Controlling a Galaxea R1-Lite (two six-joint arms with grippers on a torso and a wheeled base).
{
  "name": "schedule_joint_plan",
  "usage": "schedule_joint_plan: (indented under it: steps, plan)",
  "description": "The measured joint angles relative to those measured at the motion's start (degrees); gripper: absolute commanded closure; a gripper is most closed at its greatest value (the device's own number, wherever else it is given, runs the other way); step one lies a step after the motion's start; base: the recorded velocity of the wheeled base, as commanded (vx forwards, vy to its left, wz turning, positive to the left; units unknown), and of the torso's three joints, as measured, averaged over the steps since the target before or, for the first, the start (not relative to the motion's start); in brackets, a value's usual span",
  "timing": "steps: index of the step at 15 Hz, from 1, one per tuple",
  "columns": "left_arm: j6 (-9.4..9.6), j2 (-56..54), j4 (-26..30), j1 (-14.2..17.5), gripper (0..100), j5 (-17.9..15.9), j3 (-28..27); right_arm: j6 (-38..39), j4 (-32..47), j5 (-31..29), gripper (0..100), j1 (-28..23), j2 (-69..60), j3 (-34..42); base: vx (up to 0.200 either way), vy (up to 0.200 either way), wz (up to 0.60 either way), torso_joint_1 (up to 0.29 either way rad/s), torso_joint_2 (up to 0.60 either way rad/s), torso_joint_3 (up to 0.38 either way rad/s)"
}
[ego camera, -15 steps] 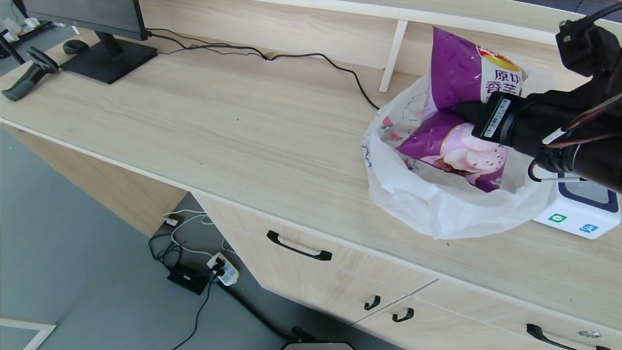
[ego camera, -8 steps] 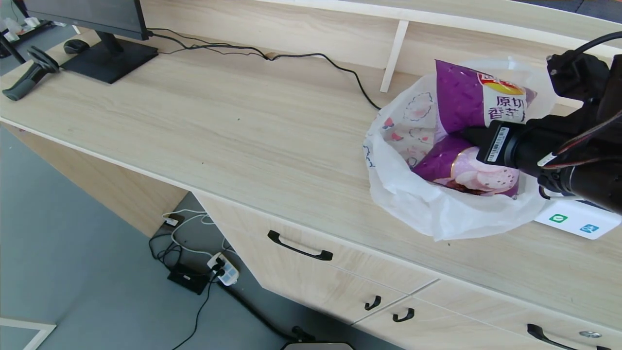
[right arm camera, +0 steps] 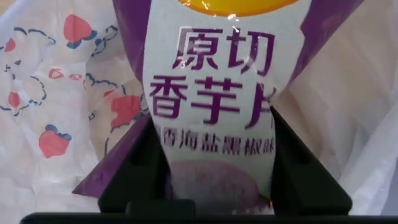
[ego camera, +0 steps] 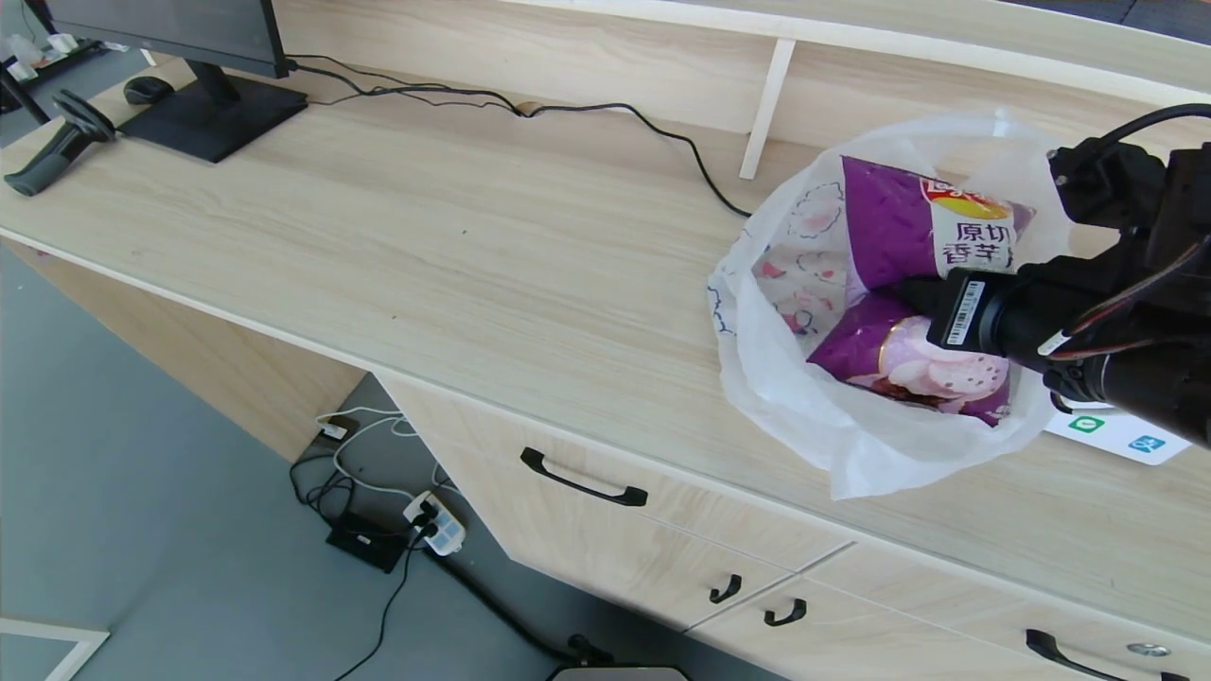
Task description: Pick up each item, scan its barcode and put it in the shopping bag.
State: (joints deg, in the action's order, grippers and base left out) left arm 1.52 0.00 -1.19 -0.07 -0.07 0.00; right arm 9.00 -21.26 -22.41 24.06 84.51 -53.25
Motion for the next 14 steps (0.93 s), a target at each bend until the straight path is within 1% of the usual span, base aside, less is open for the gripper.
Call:
schedule_joint_plan:
  steps: [6, 9, 11, 14]
  plan:
    - [0.00, 0.0, 0.0, 0.0, 0, 0.0, 0.0, -0.8, -0.2, 1.5, 0, 0.1, -0.3, -2.1, 0.000, 0.000, 0.00, 0.000, 0.00, 0.000]
    - [0.00, 0.0, 0.0, 0.0, 0, 0.0, 0.0, -7.4, -0.1, 4.1, 0, 0.2, -3.4, -3.0, 0.000, 0.000, 0.00, 0.000, 0.00, 0.000]
    - [0.00, 0.0, 0.0, 0.0, 0, 0.0, 0.0, -13.7, -0.6, 9.0, 0, 0.3, -7.2, -1.9, 0.000, 0.000, 0.00, 0.000, 0.00, 0.000]
    - [0.00, 0.0, 0.0, 0.0, 0, 0.0, 0.0, -16.4, -1.2, 10.5, 0, 2.5, -12.9, 0.7, 0.000, 0.000, 0.00, 0.000, 0.00, 0.000]
